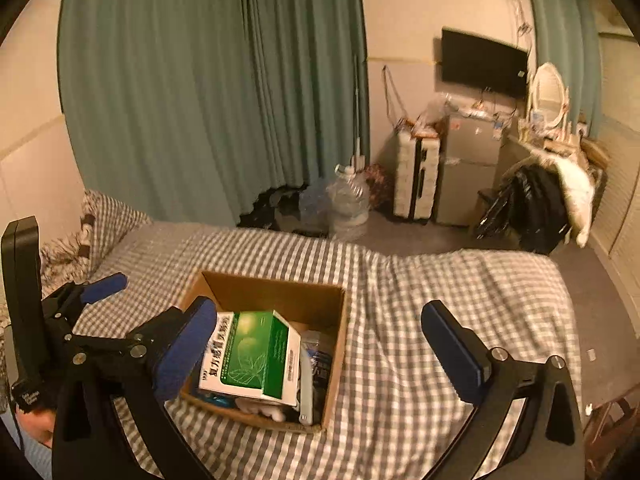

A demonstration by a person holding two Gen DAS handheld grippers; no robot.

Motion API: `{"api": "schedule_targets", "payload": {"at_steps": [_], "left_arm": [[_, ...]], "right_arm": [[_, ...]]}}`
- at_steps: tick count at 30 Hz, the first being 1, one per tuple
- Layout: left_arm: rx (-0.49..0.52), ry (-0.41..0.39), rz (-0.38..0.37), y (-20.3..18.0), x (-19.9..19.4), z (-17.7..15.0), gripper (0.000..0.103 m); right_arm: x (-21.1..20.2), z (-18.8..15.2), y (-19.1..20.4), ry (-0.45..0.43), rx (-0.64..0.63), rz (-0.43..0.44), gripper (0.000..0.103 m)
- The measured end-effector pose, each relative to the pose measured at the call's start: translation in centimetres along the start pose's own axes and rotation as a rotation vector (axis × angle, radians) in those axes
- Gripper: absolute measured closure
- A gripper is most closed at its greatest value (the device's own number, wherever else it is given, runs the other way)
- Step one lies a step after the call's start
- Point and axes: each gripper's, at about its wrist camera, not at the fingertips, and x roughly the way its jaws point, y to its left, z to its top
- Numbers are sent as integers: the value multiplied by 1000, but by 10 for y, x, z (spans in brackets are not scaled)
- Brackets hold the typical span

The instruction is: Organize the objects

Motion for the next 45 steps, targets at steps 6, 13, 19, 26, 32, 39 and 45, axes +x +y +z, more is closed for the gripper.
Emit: {"api": "schedule_targets", "payload": {"at_steps": [6,13,19,26,32,39,45], "left_arm": [[-8,-92,8,0,-83,25,0],[25,-204,19,-7,-167,33,0],[48,-270,72,-10,-206,7,0],[21,-301,112,-10,-199,-33,0],[-27,-282,92,-8,-163,-63,0],[-44,-268,89,-21,-114,-106,0],[-21,-251,96,-37,-101,-135,0]], "right_arm": [[-97,22,2,-93,-6,-26,0],[-199,14,13,-229,-51,-92,0],[-229,-29,43,-272,-173,-241,0],[-211,-55,56,-263,-110,-148,0],[-160,-78,48,-286,-74,-143,0],[-87,-123,30,-187,-86,-153,0],[-78,-145,23,-179,-95,-173,0]]}}
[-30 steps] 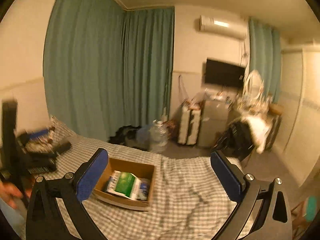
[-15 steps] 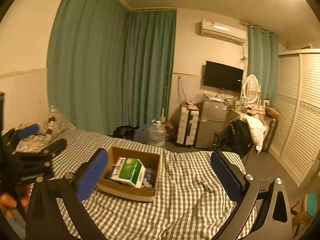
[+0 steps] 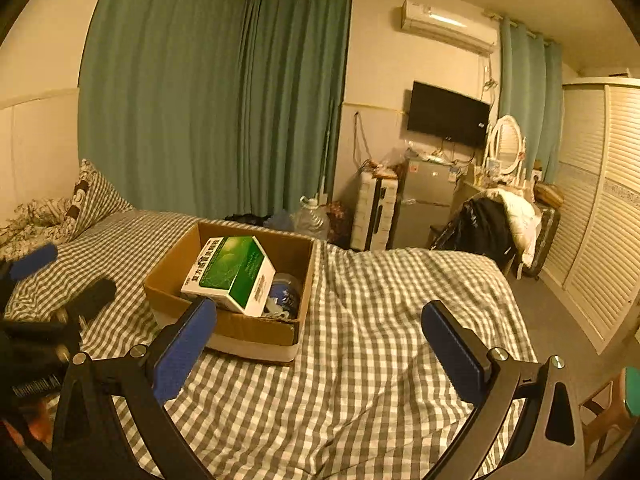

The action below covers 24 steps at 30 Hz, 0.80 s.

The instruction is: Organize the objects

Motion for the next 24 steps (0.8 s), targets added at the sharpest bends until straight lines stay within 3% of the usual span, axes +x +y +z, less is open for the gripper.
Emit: {"api": "schedule_targets", "payload": {"at_steps": [13,24], "left_arm": [[-41,31,23,9,-8,1,0],[-73,36,-4,9,-10,-2,0]], "right_arm": [[-7,-4,-10,-10,61,16,0],[-5,-6,-11,-7,67,17,0]]}}
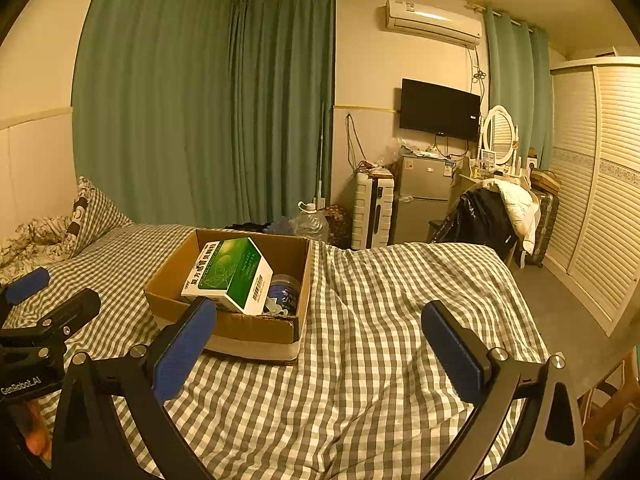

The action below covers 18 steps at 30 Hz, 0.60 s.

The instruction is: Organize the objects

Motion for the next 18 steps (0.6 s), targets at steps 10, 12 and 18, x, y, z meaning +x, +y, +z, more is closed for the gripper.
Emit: {"api": "schedule_targets", "payload": {"at_steps": [10,12,18], "left_arm": [[16,10,12,-3,2,-3,0],[27,10,21,-4,2,-4,0],[46,-4,32,-7,0,-6,0]], "right_arm": [[2,-3,3,9,-8,9,0],[3,-4,4,14,-12,6,0],[4,-5,6,20,-18,6,0]]}}
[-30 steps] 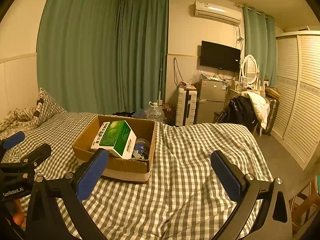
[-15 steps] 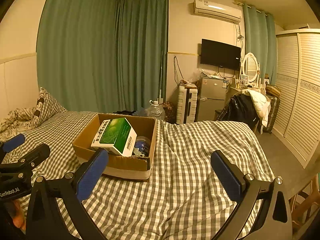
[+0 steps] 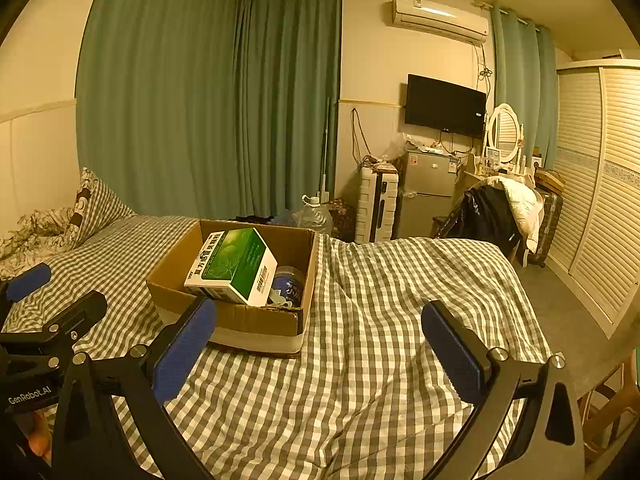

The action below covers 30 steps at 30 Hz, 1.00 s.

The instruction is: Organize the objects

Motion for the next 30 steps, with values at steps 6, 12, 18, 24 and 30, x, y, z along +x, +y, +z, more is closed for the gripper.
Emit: {"api": "schedule_targets", "payload": {"at_steps": [6,12,18,24,30], "left_arm": [[1,-9,7,1,-3,2,0],[-29,-6,-4,5,-3,2,0],[-31,-5,0,6,-6,2,0],[-24,-3,0,4,-7,2,0],[-18,2,3,3,-6,1,0]], "right_arm": [[1,0,2,3,-2,-1,0],[1,-1,1,0,-3,-5,0],[0,-1,-1,-4,0,-5,0],[0,-1,-1,-5,-2,-6,0],[0,-1,-1,-6,-3,-6,0]]}}
